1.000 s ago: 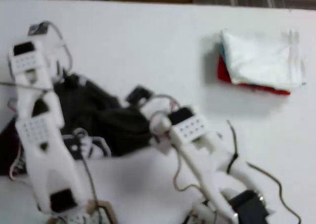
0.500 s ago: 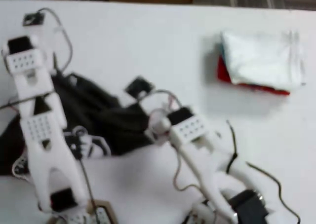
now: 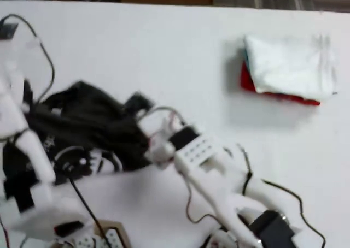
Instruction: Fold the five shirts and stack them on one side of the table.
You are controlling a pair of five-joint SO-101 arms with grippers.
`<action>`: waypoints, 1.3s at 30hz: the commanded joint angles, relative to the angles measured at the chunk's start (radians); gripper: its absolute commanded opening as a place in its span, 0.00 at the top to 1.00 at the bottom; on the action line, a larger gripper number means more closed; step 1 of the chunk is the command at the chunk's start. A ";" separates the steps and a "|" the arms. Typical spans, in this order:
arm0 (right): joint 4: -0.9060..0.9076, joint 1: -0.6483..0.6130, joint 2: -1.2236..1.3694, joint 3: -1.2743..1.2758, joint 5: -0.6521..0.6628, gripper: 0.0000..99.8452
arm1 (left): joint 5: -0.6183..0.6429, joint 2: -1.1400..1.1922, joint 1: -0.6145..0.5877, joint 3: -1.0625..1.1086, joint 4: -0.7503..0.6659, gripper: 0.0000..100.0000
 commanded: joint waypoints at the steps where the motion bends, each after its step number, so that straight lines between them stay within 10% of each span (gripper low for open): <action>1: -0.084 -0.070 0.031 -0.048 -0.011 0.66 | -0.044 -0.186 -0.058 0.150 -0.040 0.97; 13: -0.070 -0.071 0.584 -0.410 -0.015 0.67 | -0.143 -0.305 -0.253 0.252 -0.029 0.97; 18: 0.051 -0.062 0.673 -0.551 -0.015 0.99 | -0.144 -0.299 -0.267 0.252 -0.029 0.97; 21: 0.070 -0.022 0.676 -0.554 -0.015 0.96 | -0.141 -0.298 -0.262 0.252 -0.029 0.97; 39: 0.271 0.466 -0.010 -0.552 0.143 0.98 | 0.011 -0.305 0.112 -0.007 0.008 0.97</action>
